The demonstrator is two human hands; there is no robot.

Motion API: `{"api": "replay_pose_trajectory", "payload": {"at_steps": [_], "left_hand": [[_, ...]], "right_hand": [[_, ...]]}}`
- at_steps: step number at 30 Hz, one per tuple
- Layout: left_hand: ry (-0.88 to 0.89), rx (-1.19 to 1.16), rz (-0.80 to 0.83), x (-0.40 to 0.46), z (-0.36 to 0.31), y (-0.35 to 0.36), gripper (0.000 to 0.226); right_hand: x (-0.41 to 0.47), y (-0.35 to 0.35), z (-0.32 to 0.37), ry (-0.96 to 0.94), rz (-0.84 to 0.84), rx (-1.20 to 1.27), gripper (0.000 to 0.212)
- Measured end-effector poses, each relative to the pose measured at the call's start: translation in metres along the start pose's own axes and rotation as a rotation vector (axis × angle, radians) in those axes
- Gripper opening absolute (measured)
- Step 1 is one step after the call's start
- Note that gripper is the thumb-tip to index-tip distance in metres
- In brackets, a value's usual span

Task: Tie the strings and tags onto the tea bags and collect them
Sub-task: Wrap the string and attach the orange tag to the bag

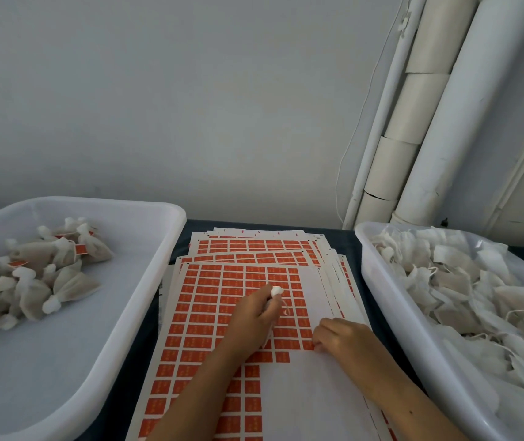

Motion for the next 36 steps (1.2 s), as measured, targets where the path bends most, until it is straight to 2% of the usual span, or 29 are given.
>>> {"api": "replay_pose_trajectory", "payload": {"at_steps": [8, 15, 21, 27, 32, 36], "left_hand": [[0.008, 0.029, 0.003, 0.001, 0.0, 0.001, 0.03], [0.011, 0.027, 0.002, 0.001, 0.001, 0.001, 0.03], [-0.008, 0.014, 0.011, 0.0, 0.003, 0.002, 0.03], [0.012, 0.006, 0.003, 0.001, 0.001, 0.0, 0.031], [0.019, 0.009, 0.012, 0.001, 0.0, 0.002, 0.03], [0.016, 0.016, 0.009, 0.001, 0.0, 0.001, 0.03]], "right_hand": [[-0.008, -0.016, 0.014, -0.126, -0.217, -0.112, 0.043], [-0.01, -0.013, 0.012, -0.092, -0.208, -0.162, 0.047], [-0.01, -0.018, 0.014, -0.144, -0.175, -0.193, 0.049], [-0.008, -0.014, 0.018, -0.215, -0.06, -0.23, 0.046], [-0.009, -0.02, 0.024, -0.237, -0.122, -0.252, 0.053], [-0.005, -0.017, 0.031, -0.282, -0.094, -0.284, 0.053]]}}
Point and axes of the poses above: each hand's wrist, its own x-axis towards the middle knuckle, its own y-axis out of the palm, z = x × y, the point moved 9 cm from there along x, towards the middle knuckle, and after that the axes turned 7 degrees about -y, right-handed, at the moved point
